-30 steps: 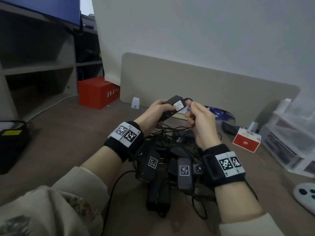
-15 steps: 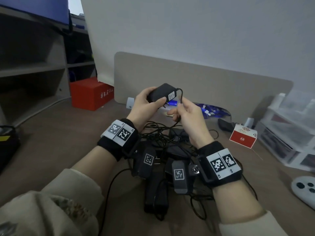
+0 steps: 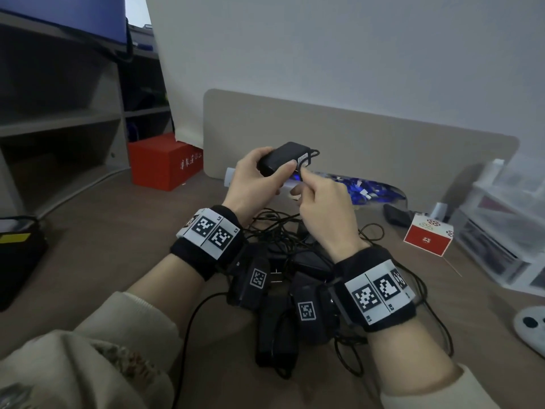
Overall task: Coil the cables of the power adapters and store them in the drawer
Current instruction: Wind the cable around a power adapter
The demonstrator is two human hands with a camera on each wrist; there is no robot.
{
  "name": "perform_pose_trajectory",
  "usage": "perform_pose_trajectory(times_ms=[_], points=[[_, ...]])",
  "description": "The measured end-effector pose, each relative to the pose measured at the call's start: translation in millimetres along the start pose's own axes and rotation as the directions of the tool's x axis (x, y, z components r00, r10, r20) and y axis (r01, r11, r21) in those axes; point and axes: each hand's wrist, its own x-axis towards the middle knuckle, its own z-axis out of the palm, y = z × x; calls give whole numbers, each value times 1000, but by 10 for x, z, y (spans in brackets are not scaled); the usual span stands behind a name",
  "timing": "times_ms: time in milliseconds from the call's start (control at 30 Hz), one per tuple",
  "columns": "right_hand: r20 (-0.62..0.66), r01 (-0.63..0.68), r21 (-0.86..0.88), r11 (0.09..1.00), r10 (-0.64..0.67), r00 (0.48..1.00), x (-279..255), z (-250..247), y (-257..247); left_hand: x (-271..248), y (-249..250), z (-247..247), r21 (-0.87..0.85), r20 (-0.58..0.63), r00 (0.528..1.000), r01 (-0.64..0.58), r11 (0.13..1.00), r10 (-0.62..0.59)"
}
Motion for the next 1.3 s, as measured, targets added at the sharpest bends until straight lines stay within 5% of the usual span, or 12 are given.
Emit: perform_pose_trajectory(times_ms=[133,267,467,667,833,1000,1200,1300], points=[[-174,-25,59,998,35,984,-12,-5,16,-42,12,27,51,19,1000,-25,998,24],[-188,-95,197,976,132,973,1,-12,-1,-74,45,48,-15,54,998,30,999,-29],[-28,-265,516,815,325,945,27,-6,41,-65,61,50,-23,52,997,64,998,-63],[136,-261,696,669,234,963,35,-46,85,-68,168,45,-63,125,977,182,981,-173],[274,-222,548,806,78,959,13,-34,170,-68,237,11,-202,226,942,294,934,-248],[350,-223,375,900,85,933,12,-18,277,-53,343,-82,-320,263,928,343,883,-265],[272,-261,492,830,138,952,27,-169,306,-14,396,-180,-310,219,939,323,894,-264],[254,-262,531,806,143,957,22,-219,349,-9,398,-208,-276,312,916,341,899,-252]])
